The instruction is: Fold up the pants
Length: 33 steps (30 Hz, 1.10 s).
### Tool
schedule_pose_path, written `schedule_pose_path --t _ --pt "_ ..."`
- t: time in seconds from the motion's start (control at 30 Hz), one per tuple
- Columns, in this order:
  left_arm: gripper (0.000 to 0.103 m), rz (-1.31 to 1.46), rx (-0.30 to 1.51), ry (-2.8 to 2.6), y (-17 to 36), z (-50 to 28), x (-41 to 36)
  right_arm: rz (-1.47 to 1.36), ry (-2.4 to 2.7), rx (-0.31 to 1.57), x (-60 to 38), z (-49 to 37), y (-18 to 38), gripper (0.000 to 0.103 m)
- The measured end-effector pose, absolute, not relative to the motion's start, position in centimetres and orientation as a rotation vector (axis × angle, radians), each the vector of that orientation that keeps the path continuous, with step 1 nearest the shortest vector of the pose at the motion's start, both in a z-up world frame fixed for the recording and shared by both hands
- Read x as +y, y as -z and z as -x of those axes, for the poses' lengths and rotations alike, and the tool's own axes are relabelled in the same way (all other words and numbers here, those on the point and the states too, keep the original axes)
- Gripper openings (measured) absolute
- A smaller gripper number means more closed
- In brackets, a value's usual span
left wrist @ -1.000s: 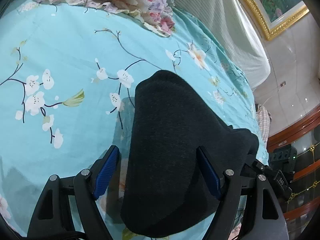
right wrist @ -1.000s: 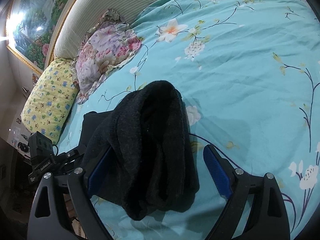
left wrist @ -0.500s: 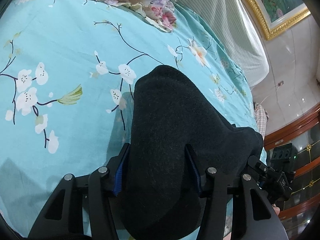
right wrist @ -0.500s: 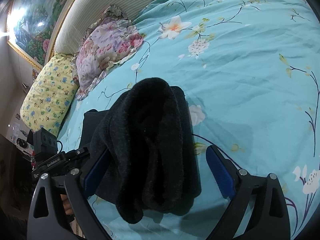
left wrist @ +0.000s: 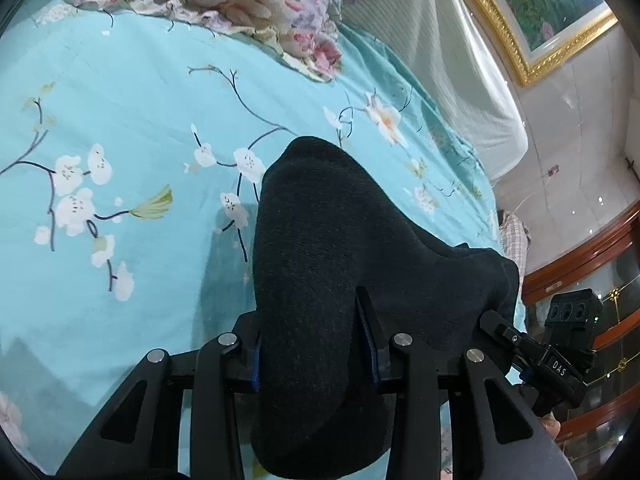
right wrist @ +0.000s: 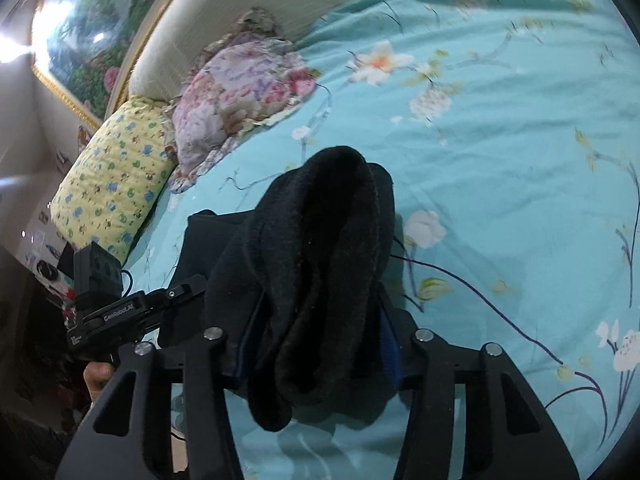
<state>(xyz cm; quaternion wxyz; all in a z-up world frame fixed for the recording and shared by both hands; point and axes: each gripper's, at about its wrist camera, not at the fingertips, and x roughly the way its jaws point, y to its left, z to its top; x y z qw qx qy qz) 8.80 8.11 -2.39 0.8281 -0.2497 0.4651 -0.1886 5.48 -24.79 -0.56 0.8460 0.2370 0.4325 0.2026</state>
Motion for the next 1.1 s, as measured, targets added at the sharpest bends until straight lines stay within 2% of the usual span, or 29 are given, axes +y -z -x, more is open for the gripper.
schedule_pose_path --t 0.23,0.7,1.1 --pt "0.037 0.516 0.924 0.361 0.0 -7.0 11.4 -0.494 -0.477 0.888 -22.6 -5.6 -1.1 0.05" --pt "0.037 0.535 0.828 0.184 -2.5 -5.0 22.0 -0.48 -0.626 0.898 -13.0 -9.4 -1.1 0.05" --pt "0.037 0.522 0.788 0.107 -3.9 -6.3 26.2 -0.46 -0.702 0.908 -7.7 -12.9 -1.8 0.05"
